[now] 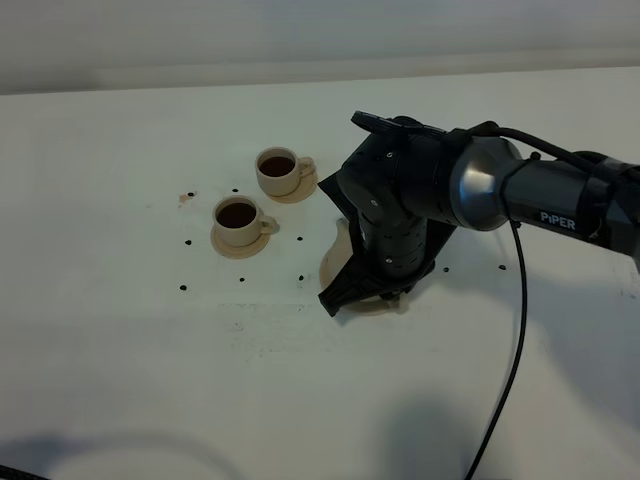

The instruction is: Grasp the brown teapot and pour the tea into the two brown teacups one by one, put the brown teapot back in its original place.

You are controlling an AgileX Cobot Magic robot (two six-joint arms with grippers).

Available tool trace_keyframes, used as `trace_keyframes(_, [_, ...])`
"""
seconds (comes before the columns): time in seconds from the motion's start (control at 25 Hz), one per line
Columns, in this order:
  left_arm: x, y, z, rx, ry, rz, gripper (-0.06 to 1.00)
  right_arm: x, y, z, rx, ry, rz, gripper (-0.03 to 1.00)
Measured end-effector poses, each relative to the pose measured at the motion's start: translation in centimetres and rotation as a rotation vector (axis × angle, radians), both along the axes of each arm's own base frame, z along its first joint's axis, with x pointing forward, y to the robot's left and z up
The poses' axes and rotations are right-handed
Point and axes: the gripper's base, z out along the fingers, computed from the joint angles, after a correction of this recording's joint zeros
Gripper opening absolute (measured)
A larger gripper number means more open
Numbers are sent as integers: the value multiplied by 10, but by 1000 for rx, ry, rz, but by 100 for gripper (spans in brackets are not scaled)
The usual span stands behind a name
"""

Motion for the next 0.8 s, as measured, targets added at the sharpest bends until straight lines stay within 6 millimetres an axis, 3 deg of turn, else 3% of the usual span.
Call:
trace_keyframes(0.2, [0,0,0,0,0,0,50,-1,0,6,9,-2,-4,39])
trace_keyframes(0.4, [0,0,0,0,0,0,50,-15,-16,45,-45,29,-17,57])
trace_keyframes(0.56, [0,0,0,0,0,0,50,-36,-35,71,-48,41,29,59])
trace_keyframes(0.8, [0,0,0,0,0,0,50,-106,-82,92,12,126,108,52])
